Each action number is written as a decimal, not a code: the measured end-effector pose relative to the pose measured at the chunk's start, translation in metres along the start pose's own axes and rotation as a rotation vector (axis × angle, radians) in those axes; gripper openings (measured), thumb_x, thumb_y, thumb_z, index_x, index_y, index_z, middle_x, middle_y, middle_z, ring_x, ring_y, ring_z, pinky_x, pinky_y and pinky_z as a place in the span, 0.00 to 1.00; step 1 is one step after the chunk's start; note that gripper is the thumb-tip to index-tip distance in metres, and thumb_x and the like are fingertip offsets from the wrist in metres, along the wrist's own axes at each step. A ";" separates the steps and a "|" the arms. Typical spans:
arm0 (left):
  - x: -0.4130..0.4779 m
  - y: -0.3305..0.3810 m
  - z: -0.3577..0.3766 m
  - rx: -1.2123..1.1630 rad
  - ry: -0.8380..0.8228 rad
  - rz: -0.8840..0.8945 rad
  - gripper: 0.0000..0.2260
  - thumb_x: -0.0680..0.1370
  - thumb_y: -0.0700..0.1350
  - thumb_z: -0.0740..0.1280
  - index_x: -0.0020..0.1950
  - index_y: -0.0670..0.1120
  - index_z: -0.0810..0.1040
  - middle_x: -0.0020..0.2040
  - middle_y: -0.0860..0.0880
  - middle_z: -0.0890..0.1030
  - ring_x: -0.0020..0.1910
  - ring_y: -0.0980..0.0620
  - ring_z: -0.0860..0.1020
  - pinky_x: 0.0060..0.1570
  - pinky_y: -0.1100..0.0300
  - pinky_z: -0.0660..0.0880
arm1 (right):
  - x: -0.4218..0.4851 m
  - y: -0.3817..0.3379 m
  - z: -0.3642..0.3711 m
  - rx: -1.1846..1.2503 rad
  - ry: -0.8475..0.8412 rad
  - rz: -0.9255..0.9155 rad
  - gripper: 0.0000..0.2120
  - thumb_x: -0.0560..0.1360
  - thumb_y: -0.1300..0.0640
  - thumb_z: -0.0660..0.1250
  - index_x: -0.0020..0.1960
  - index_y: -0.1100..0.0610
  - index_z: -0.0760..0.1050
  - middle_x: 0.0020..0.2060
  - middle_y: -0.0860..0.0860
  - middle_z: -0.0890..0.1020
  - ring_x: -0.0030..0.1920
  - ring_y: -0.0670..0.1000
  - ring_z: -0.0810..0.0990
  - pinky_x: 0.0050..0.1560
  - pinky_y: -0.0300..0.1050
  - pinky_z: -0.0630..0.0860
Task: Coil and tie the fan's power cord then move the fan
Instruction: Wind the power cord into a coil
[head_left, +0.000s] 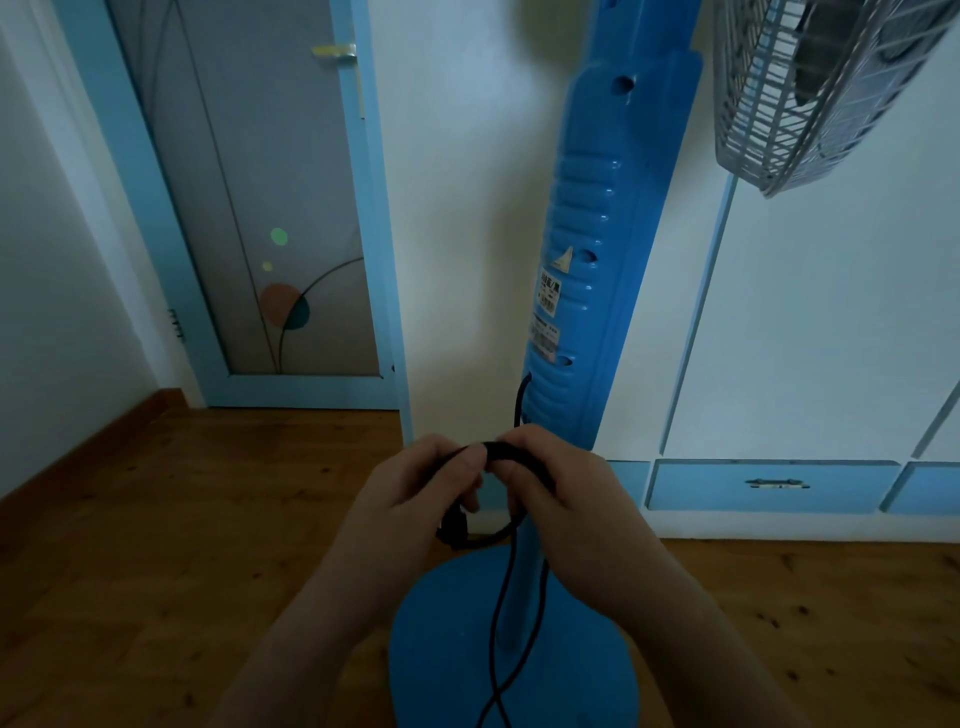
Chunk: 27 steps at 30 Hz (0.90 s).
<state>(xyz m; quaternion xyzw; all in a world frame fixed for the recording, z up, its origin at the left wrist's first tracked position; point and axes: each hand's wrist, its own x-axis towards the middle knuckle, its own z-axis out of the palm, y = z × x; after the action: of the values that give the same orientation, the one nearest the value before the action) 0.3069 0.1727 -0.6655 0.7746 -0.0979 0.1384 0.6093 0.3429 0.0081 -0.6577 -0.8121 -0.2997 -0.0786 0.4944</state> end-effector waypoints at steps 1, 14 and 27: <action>0.000 0.000 0.002 0.047 0.026 0.018 0.16 0.75 0.62 0.60 0.39 0.51 0.77 0.35 0.50 0.78 0.35 0.51 0.76 0.34 0.62 0.73 | 0.000 0.000 0.002 -0.001 0.009 -0.009 0.06 0.82 0.56 0.62 0.53 0.51 0.77 0.35 0.44 0.77 0.37 0.43 0.76 0.39 0.34 0.73; 0.002 0.002 0.013 -0.545 0.291 -0.088 0.15 0.79 0.55 0.61 0.37 0.48 0.72 0.35 0.49 0.72 0.37 0.51 0.70 0.42 0.52 0.67 | 0.002 0.003 0.024 0.593 0.119 0.135 0.07 0.81 0.61 0.63 0.49 0.57 0.79 0.34 0.49 0.81 0.40 0.50 0.81 0.50 0.46 0.80; 0.000 0.006 -0.001 -0.023 0.176 0.028 0.15 0.76 0.57 0.62 0.40 0.46 0.77 0.30 0.52 0.71 0.30 0.58 0.69 0.29 0.71 0.66 | 0.000 0.000 0.015 -0.017 0.012 0.016 0.07 0.82 0.55 0.61 0.57 0.50 0.76 0.36 0.42 0.76 0.37 0.40 0.74 0.38 0.32 0.70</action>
<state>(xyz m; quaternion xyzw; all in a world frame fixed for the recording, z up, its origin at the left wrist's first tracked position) 0.3053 0.1725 -0.6601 0.7508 -0.0565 0.2134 0.6225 0.3402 0.0208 -0.6653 -0.8182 -0.2894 -0.0822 0.4900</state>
